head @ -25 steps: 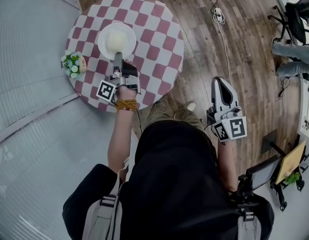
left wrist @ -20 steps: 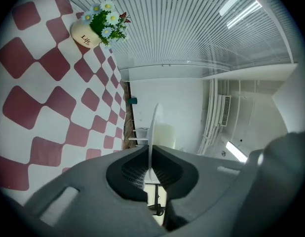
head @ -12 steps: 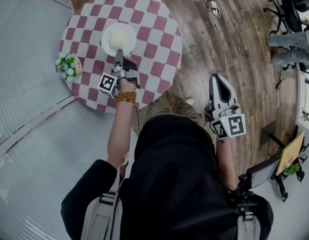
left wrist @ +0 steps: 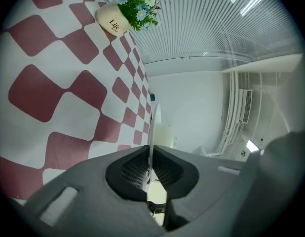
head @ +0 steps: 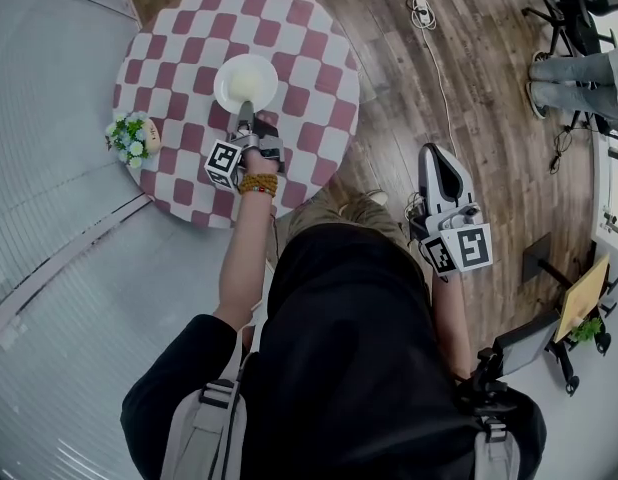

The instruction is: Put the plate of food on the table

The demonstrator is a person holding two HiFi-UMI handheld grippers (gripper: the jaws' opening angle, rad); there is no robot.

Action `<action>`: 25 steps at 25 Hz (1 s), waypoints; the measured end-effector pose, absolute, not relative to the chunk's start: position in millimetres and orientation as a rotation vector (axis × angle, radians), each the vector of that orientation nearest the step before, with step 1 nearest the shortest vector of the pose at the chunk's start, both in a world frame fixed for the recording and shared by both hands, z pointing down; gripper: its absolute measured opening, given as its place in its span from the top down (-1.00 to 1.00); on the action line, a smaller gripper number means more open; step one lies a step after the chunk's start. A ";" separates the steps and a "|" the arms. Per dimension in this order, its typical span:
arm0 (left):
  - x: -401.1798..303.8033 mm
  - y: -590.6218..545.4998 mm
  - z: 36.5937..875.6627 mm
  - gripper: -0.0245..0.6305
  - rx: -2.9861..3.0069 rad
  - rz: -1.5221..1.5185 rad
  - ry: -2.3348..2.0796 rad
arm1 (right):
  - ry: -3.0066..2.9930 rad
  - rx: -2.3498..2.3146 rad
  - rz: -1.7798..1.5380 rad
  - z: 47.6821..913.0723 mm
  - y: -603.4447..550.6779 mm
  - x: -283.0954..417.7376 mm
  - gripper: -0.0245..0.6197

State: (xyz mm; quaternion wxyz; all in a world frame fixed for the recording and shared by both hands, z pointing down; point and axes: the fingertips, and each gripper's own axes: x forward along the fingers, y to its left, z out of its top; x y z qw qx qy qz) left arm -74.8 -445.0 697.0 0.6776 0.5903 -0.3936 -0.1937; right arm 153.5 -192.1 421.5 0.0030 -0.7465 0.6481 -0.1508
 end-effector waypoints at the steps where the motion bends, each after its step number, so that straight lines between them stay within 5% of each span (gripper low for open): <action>1: -74.8 -445.6 699.8 0.87 1.325 -0.431 -0.888 | 2.029 -2.343 -0.474 421.8 -191.9 154.1 0.89; 25: -65.3 -429.8 769.1 0.85 1.254 -0.286 -0.921 | 2.027 -2.344 -0.535 435.1 -204.7 154.6 0.89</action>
